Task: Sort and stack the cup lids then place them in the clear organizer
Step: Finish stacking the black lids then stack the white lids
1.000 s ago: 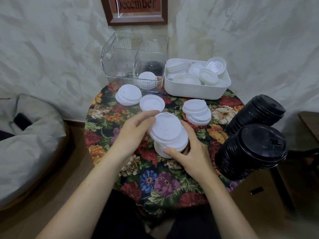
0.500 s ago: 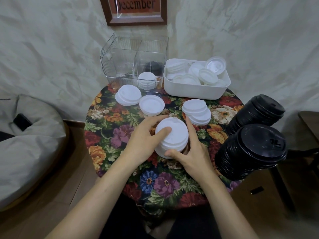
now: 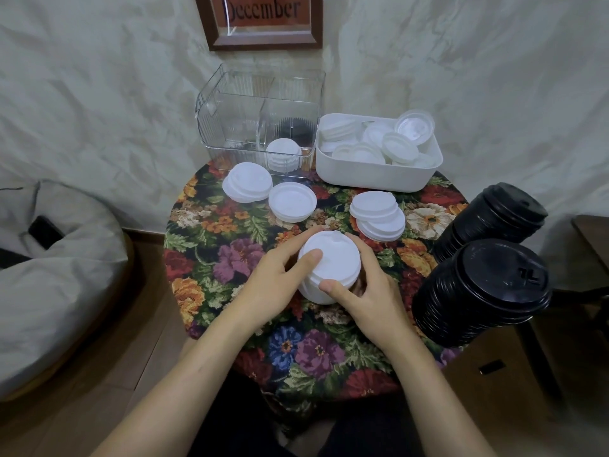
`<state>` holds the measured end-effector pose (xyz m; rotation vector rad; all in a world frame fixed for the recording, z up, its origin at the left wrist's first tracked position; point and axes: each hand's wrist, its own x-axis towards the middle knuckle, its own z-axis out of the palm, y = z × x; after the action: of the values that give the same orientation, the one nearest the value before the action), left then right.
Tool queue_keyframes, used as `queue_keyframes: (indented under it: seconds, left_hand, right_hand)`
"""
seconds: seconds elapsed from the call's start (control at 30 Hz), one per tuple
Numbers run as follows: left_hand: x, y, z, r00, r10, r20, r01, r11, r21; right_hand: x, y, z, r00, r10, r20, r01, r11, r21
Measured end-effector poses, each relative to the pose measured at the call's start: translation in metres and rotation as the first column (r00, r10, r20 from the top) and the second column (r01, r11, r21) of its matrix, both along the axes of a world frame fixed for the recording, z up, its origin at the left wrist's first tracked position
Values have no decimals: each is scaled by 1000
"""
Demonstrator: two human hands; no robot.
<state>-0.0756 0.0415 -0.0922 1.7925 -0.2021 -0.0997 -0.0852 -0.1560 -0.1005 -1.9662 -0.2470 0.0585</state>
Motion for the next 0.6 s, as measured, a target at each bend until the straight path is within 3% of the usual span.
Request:
queue_keyframes:
  seconds: [0.27, 0.37, 0.47, 0.53, 0.6]
  left_hand:
    - [8, 11, -2, 998, -54, 18, 53, 997, 62]
    - [24, 17, -2, 983, 130, 131, -146, 982, 120]
    - [50, 25, -1, 905, 250, 344, -385, 825, 414]
    - [64, 27, -2, 899, 193, 393, -406, 702, 585]
    - [73, 28, -3, 902, 166, 399, -405, 647, 646]
  right_hand:
    - [4, 2, 3, 1000, -10, 3, 10, 999, -38]
    - [4, 1, 1, 1000, -15, -1, 15, 998, -66]
    - [5, 1, -1, 1000, -13, -9, 13, 998, -61]
    - [4, 1, -1, 1000, -22, -11, 21, 998, -66]
    - [4, 1, -1, 999, -29, -15, 27, 997, -72]
